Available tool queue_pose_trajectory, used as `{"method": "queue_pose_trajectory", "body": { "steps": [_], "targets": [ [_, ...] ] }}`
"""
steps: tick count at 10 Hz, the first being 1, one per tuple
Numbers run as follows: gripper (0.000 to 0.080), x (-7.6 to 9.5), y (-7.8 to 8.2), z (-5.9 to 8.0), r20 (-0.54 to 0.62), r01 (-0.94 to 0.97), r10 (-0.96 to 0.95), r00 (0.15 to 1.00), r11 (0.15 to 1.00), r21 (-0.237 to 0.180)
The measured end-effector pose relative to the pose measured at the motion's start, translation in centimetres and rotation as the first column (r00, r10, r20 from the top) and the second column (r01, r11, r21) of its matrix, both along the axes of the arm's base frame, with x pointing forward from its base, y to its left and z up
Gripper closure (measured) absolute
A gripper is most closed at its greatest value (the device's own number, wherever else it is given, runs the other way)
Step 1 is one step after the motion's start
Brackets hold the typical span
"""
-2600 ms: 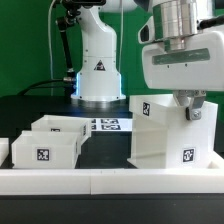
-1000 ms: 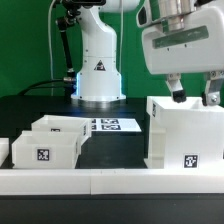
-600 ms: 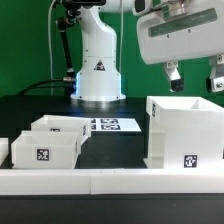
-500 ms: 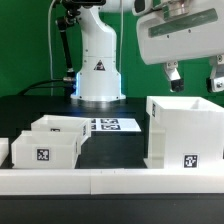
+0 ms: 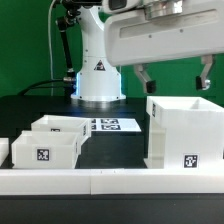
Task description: Assemble drawer
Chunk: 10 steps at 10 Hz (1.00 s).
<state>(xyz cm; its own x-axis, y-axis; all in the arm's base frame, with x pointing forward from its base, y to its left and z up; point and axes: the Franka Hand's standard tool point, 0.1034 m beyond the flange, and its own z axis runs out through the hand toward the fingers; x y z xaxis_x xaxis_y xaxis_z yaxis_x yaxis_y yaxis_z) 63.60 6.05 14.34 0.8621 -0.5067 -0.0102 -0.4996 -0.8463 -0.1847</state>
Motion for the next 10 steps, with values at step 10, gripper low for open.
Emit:
{"method": "queue_pose_trajectory", "body": {
  "steps": [10],
  "targets": [
    [0.015, -5.3, -10.4, -3.5, 0.032, -0.43, 0.436, 0.899, 0.896, -0.111]
  ]
}}
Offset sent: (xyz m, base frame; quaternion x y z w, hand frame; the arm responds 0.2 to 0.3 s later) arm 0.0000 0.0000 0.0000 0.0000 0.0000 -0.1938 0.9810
